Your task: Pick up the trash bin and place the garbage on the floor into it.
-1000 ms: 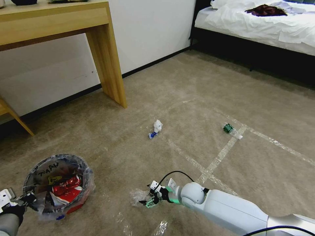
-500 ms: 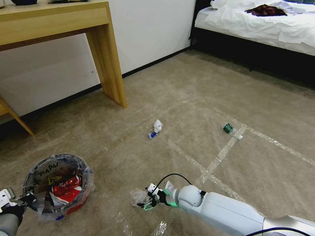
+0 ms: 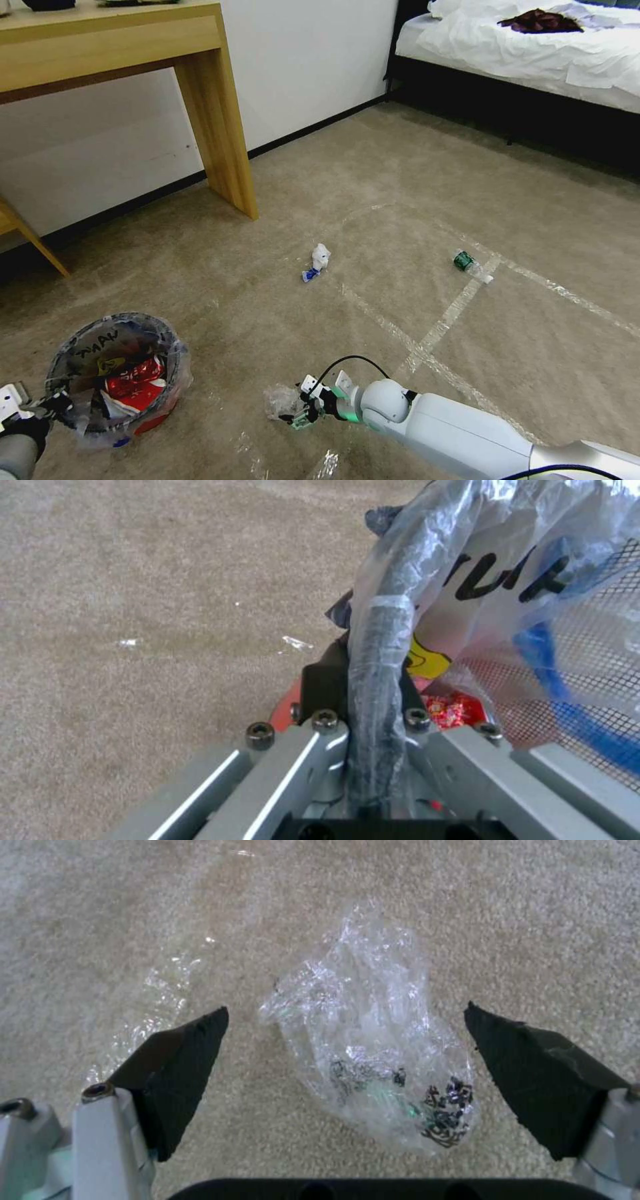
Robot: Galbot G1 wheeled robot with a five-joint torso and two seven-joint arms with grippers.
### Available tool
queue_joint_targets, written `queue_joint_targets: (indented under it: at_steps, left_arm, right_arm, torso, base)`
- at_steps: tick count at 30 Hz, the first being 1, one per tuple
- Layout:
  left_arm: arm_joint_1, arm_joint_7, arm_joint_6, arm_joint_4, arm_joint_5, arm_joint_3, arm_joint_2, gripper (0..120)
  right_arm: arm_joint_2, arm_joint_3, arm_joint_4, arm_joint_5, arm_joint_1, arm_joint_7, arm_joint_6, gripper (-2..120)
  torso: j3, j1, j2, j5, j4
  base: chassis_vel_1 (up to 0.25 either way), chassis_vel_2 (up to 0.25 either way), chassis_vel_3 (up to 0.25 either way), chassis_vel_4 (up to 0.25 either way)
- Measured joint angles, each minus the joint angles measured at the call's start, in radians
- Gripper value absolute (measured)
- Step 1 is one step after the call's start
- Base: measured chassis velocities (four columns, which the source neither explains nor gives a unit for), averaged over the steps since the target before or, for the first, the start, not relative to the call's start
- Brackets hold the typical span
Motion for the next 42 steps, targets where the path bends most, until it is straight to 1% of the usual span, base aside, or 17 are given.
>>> queue_joint_targets:
  at_steps: [12, 14, 16, 17, 18, 19, 20, 21, 22, 27, 28, 29, 30, 37, 39, 41, 42]
  left_arm:
    - [-0.002, 0.000, -0.001, 0.001, 0.000, 0.001, -0.006, 0]
    - [-0.002, 0.000, -0.001, 0.001, 0.000, 0.001, -0.004, 0]
    - [-0.002, 0.000, -0.001, 0.001, 0.000, 0.001, -0.003, 0]
    - [-0.002, 0.000, -0.001, 0.002, 0.000, 0.001, -0.003, 0]
    - [-0.002, 0.000, -0.001, 0.002, 0.000, 0.001, -0.003, 0]
    - [-0.002, 0.000, -0.001, 0.002, 0.000, 0.001, -0.003, 0]
    - [-0.002, 0.000, -0.001, 0.002, 0.000, 0.001, -0.003, 0]
    - [-0.002, 0.000, -0.001, 0.002, 0.000, 0.001, -0.003, 0]
    - [-0.003, 0.000, -0.001, 0.002, 0.000, 0.001, -0.003, 0]
    - [-0.004, 0.000, -0.001, 0.003, 0.000, 0.001, -0.003, 0]
    - [-0.004, 0.000, -0.001, 0.003, 0.000, 0.002, -0.004, 0]
    - [-0.004, 0.000, -0.001, 0.003, 0.000, 0.002, -0.004, 0]
    - [-0.004, 0.000, -0.001, 0.003, 0.000, 0.002, -0.004, 0]
    - [-0.007, -0.001, -0.001, 0.003, 0.000, 0.005, -0.003, 0]
    - [-0.007, -0.001, -0.001, 0.004, 0.000, 0.006, -0.004, 0]
    - [-0.007, -0.001, -0.001, 0.004, 0.001, 0.008, -0.005, 0]
    - [-0.007, -0.001, -0.001, 0.004, 0.001, 0.008, -0.005, 0]
  right_arm:
    - [0.031, 0.000, -0.043, -0.008, 0.000, -0.001, 0.018, 90]
    - [0.036, 0.000, -0.049, -0.011, 0.000, -0.001, 0.023, 85]
    - [0.037, 0.000, -0.050, -0.011, -0.001, 0.000, 0.024, 85]
    - [0.039, 0.000, -0.051, -0.012, -0.003, 0.001, 0.026, 77]
    - [0.039, 0.000, -0.051, -0.012, -0.003, 0.001, 0.026, 77]
    - [0.041, -0.001, -0.053, -0.014, -0.004, 0.003, 0.026, 70]
    - [0.043, -0.001, -0.054, -0.015, -0.005, 0.003, 0.026, 67]
    - [0.043, -0.001, -0.054, -0.015, -0.005, 0.003, 0.026, 67]
    - [0.045, -0.002, -0.055, -0.016, -0.007, 0.004, 0.026, 62]
    - [0.047, -0.004, -0.058, -0.020, -0.009, 0.005, 0.026, 59]
    - [0.046, -0.004, -0.058, -0.020, -0.010, 0.006, 0.026, 53]
    - [0.046, -0.004, -0.058, -0.020, -0.010, 0.006, 0.026, 53]
    - [0.045, -0.005, -0.059, -0.021, -0.010, 0.006, 0.026, 48]
    - [0.040, -0.006, -0.067, -0.025, -0.014, 0.007, 0.028, 42]
    - [0.039, -0.006, -0.070, -0.027, -0.016, 0.007, 0.030, 40]
    - [0.036, -0.006, -0.072, -0.028, -0.017, 0.008, 0.032, 35]
    - [0.036, -0.006, -0.072, -0.028, -0.017, 0.008, 0.032, 35]
  torso:
    - [0.000, 0.000, 0.000, 0.0000, 0.0000]
    - [0.000, 0.000, 0.000, 0.0000, 0.0000]
    - [0.000, 0.000, 0.000, 0.0000, 0.0000]
    - [0.000, 0.000, 0.000, 0.0000, 0.0000]
    - [0.000, 0.000, 0.000, 0.0000, 0.0000]
    - [0.000, 0.000, 0.000, -0.0001, 0.0000]
    - [0.000, 0.000, 0.000, 0.0000, 0.0000]
    - [0.000, 0.000, 0.000, 0.0000, 0.0000]
    - [0.000, 0.000, 0.000, 0.0000, 0.0000]
    - [0.000, 0.000, 0.000, 0.0000, 0.0000]
    - [0.000, 0.000, 0.000, 0.0000, 0.0000]
    - [0.000, 0.000, 0.000, 0.0000, 0.0000]
    - [0.000, 0.000, 0.000, 0.0000, 0.0000]
    - [0.000, 0.000, 0.000, 0.0000, 0.0000]
    - [0.000, 0.000, 0.000, 0.0000, 0.0000]
    - [0.000, 0.000, 0.000, 0.0000, 0.0000]
    - [0.000, 0.000, 0.000, 0.0000, 0.0000]
  base:
    - [0.000, 0.000, 0.000, 0.000]
    - [0.000, 0.000, 0.000, 0.000]
    - [0.000, 0.000, 0.000, 0.000]
    - [0.000, 0.000, 0.000, 0.000]
    - [0.000, 0.000, 0.000, 0.000]
    - [0.000, 0.000, 0.000, 0.000]
    - [0.000, 0.000, 0.000, 0.000]
    - [0.000, 0.000, 0.000, 0.000]
    - [0.000, 0.000, 0.000, 0.000]
    - [0.000, 0.000, 0.000, 0.000]
    - [0.000, 0.000, 0.000, 0.000]
    - [0.000, 0.000, 0.000, 0.000]
    - [0.000, 0.000, 0.000, 0.000]
    - [0.000, 0.000, 0.000, 0.000]
    - [0.000, 0.000, 0.000, 0.000]
    - [0.000, 0.000, 0.000, 0.000]
    - [0.000, 0.000, 0.000, 0.000]
